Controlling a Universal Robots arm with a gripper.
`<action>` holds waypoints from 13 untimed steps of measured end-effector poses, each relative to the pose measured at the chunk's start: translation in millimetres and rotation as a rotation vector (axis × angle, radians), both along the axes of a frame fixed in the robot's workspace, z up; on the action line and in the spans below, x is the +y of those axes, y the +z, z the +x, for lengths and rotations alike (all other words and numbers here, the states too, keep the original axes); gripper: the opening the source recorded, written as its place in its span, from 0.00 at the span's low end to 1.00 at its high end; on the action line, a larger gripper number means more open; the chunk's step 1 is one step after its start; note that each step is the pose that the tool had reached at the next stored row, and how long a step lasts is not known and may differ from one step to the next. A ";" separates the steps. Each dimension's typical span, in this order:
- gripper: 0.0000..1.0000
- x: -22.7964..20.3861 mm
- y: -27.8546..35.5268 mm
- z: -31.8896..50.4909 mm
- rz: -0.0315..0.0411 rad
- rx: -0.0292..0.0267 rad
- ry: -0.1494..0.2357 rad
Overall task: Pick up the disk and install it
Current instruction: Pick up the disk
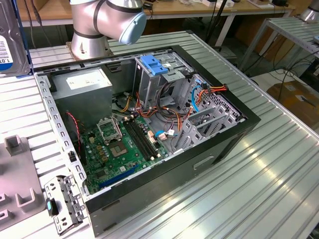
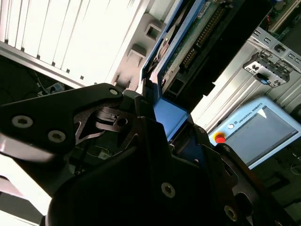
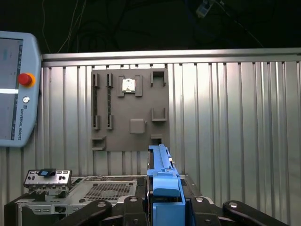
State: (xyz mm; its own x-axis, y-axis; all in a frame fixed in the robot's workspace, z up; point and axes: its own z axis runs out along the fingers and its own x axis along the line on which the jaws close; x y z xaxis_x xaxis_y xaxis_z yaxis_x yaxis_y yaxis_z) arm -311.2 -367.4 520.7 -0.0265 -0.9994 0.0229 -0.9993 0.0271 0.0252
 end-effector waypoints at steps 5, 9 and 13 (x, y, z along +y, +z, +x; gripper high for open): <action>0.37 0.0 -0.8 10.5 -0.0001 0.0001 0.000; 0.37 0.0 -1.3 17.9 0.0000 0.0000 0.000; 0.37 0.0 -1.8 25.7 0.0000 0.0000 0.000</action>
